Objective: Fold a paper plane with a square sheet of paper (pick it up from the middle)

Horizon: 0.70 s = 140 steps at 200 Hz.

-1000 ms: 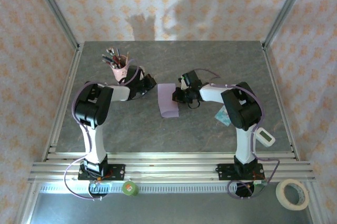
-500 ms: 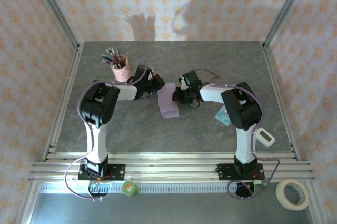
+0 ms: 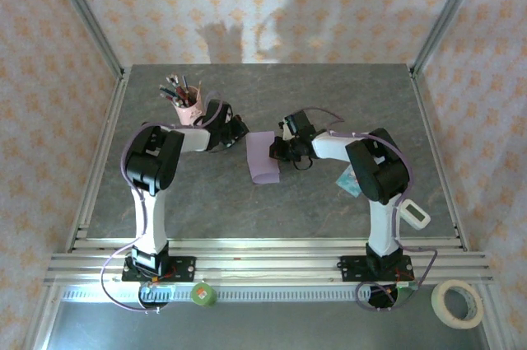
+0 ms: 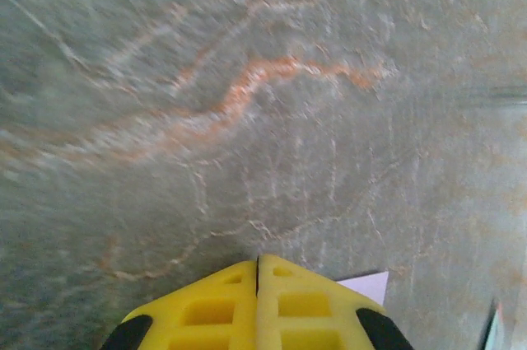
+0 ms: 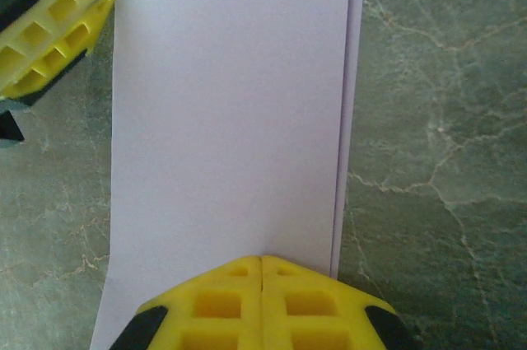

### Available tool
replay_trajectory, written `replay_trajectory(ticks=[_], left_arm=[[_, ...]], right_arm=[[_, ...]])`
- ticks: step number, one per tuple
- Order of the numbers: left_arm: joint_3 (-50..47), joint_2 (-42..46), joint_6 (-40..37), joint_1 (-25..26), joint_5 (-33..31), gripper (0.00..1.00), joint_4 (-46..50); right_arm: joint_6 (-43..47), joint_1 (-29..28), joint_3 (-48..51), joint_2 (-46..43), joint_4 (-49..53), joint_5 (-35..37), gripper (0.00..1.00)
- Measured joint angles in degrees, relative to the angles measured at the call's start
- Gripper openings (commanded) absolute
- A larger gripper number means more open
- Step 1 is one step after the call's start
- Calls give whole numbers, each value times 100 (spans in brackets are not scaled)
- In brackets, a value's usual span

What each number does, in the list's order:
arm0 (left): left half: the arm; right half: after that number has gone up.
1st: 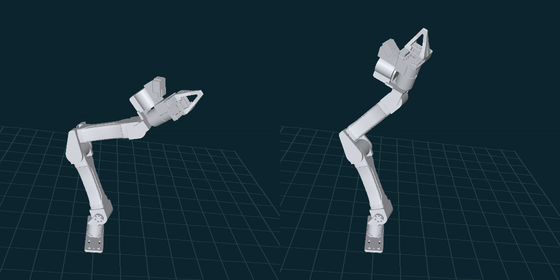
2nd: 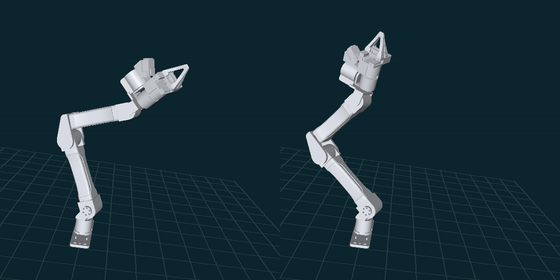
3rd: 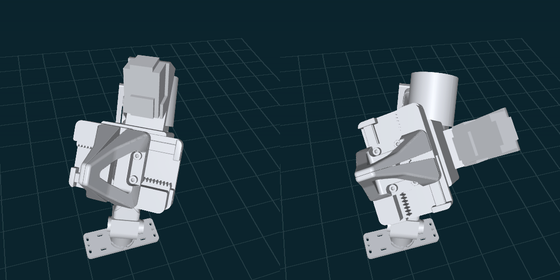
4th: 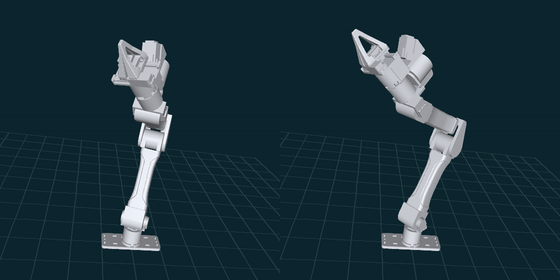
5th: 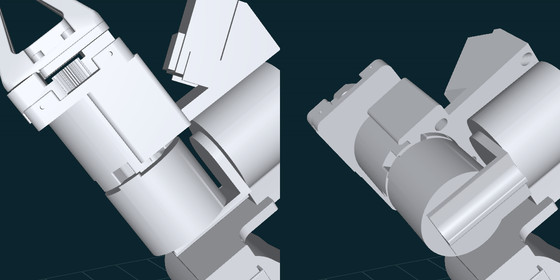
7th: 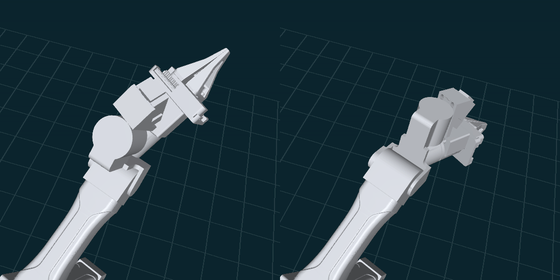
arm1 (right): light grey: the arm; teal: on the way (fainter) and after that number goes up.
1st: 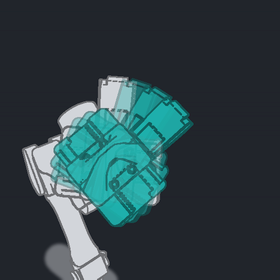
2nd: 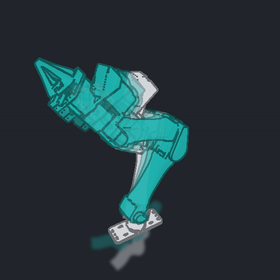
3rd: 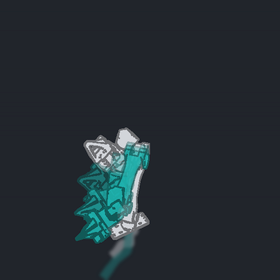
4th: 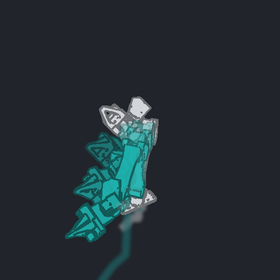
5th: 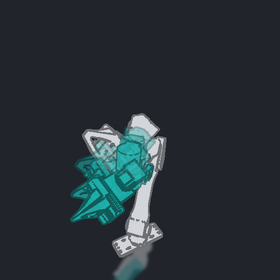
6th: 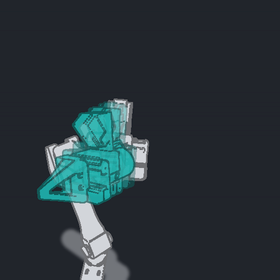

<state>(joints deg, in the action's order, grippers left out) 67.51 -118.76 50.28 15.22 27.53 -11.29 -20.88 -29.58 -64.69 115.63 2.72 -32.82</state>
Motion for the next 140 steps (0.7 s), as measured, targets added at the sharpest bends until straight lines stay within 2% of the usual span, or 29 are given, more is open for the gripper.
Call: replay_trajectory(ticks=[52,102,140], left_arm=[[118,138,-103,-50,-96,0,195],[-686,1193,238,743,-59,0,59],[-1401,1379,638,1130,52,0,-105]], right_arm=[[0,0,0,0,0,0,0],[-2,0,31,-4,-52,0,0],[-2,0,39,-9,-68,0,0]])
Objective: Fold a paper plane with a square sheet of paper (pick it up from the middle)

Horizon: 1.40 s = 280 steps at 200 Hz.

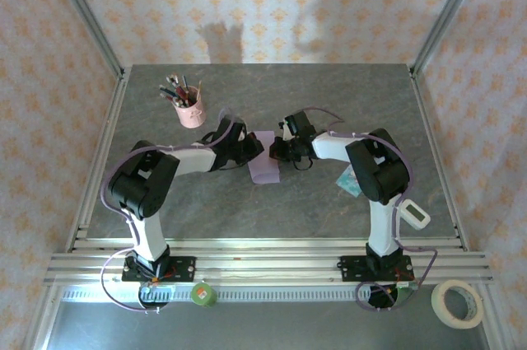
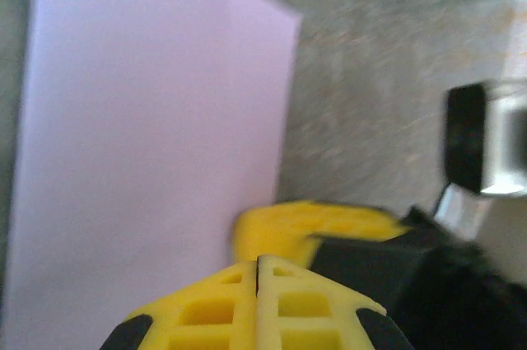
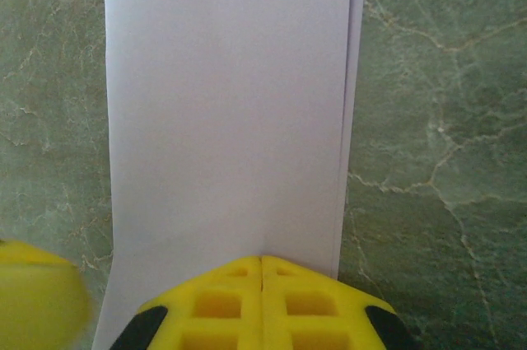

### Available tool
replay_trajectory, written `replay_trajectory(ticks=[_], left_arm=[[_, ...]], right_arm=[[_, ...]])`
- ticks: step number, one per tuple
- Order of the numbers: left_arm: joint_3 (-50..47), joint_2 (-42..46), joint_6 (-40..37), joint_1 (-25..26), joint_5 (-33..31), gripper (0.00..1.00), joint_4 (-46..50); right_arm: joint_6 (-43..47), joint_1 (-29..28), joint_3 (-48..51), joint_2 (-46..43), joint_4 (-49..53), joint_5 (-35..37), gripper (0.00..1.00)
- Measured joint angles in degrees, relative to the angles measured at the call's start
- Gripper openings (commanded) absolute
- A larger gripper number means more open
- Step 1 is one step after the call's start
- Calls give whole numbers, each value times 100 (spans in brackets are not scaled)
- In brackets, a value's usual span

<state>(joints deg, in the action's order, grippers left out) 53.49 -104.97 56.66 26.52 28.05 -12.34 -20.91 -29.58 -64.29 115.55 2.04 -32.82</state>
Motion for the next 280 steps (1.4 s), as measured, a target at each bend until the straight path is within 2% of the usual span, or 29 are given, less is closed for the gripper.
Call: replay_trajectory(ticks=[102,132,173,199,236,280], left_arm=[[-697,184,352,0,-326,0,2],[-1003,455,354,-90,-470,0,-20],[-1246,1058,352,-323,-824,0,452],[-1193,1303,446,-90,-866,0,332],[-1187,1104,896,479,-791,0,-341],[-1294,883,1156,535,-918,0,-549]], right_arm=[[-9,0,94,-28,-153,0,0],[-42,0,94,-28,-153,2,0],[-90,0,114,-35,-195,4,0],[-90,0,129,-42,-216,7,0],[-90,0,173,-59,-278,17,0],[-90,-2,173,-61,-278,26,0]])
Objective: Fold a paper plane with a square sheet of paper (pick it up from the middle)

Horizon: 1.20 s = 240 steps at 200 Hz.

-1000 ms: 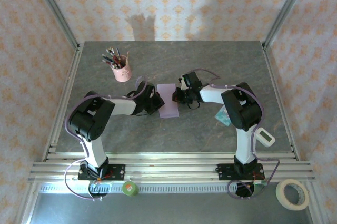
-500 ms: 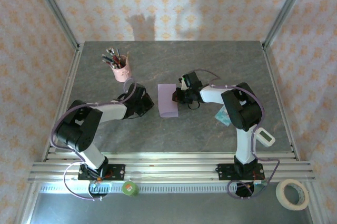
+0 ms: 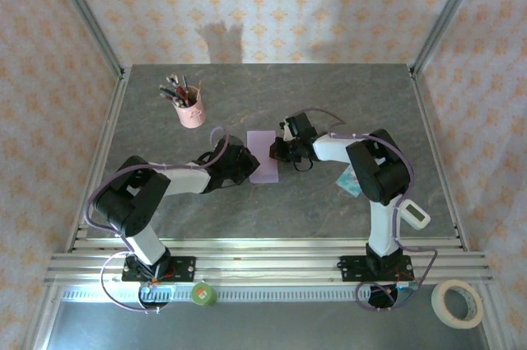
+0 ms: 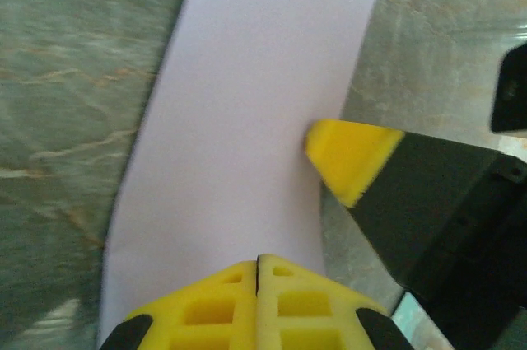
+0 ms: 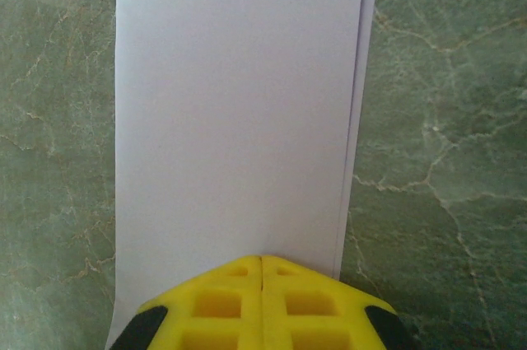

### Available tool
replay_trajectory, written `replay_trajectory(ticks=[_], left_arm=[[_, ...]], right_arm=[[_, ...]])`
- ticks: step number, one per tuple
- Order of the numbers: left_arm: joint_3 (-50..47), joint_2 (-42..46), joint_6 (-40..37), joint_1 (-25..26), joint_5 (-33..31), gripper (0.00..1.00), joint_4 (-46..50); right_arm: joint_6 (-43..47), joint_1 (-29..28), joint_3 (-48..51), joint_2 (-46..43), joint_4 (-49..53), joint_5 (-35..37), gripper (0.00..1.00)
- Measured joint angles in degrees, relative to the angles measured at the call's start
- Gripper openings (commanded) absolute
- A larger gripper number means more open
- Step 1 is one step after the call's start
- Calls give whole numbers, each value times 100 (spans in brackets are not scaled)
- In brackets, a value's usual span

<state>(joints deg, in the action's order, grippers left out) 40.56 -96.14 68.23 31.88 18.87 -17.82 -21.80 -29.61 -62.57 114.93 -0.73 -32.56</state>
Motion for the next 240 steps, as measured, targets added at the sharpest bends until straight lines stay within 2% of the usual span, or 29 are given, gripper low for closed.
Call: replay_trajectory(ticks=[34,68,113,138,184,240], left_arm=[[-444,0,96,0,-179,0,-63],[-463,61,85,0,-334,0,-2],[-678,645,-72,-131,-785,0,621],[-619,793,-275,-142,-772,0,647],[103,175,-398,227,-570,0,323],[247,-435,-286,205,-608,0,151]], right_arm=[[0,-4,0,0,0,17,0],[-2,-4,0,0,0,22,0],[-2,-4,0,-2,0,28,0],[-2,-15,0,-4,0,66,0],[-2,-33,0,-11,2,131,0],[-7,-37,4,-22,-4,216,0]])
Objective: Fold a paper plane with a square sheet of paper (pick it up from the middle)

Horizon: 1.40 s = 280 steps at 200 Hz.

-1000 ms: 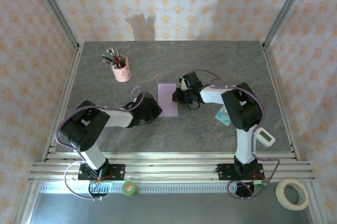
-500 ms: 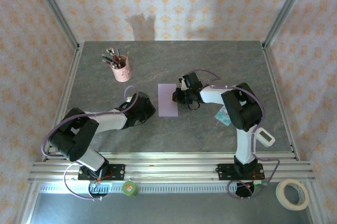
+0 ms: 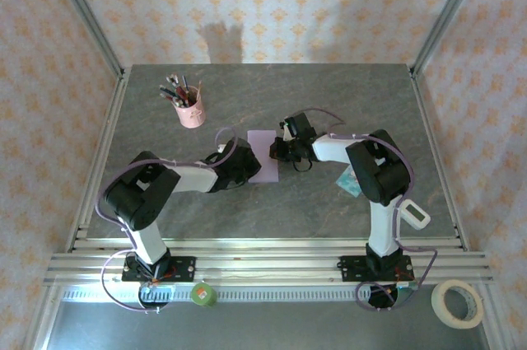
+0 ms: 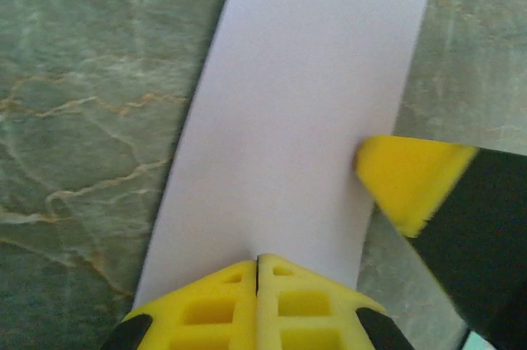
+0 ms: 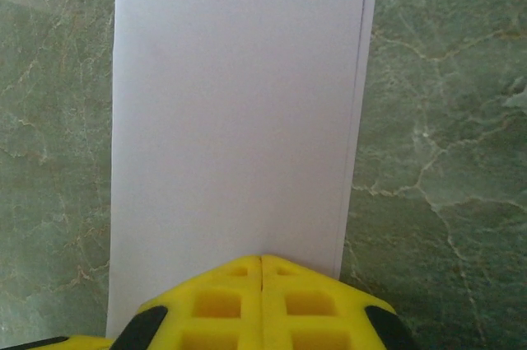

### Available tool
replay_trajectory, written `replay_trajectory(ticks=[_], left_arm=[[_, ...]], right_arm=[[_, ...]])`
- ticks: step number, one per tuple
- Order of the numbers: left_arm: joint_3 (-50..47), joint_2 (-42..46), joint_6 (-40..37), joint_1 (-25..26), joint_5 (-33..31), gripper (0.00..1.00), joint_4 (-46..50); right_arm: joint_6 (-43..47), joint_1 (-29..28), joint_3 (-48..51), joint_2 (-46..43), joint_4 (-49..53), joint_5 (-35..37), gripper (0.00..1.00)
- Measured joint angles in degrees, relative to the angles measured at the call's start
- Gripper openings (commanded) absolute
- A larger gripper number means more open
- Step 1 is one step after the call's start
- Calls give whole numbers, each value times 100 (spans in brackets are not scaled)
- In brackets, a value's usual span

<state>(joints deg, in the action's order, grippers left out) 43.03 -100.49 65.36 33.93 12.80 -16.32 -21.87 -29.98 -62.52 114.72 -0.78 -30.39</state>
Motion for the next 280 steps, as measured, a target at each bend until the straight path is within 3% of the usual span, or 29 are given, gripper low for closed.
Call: replay_trajectory(ticks=[48,123,191,238,280], left_arm=[[-791,365,367,-195,15,0,-619],[-1123,1189,354,-358,-129,0,-101],[-448,533,382,52,195,0,-470],[-754,330,461,55,243,0,-588],[-1176,739,487,20,157,0,-555]], right_arm=[[-61,-2,0,0,-2,22,0],[-61,-4,0,-4,-22,61,0],[-59,-4,2,-4,-37,94,0],[-59,-4,2,-4,-50,127,0],[-59,-4,2,-4,-50,133,0]])
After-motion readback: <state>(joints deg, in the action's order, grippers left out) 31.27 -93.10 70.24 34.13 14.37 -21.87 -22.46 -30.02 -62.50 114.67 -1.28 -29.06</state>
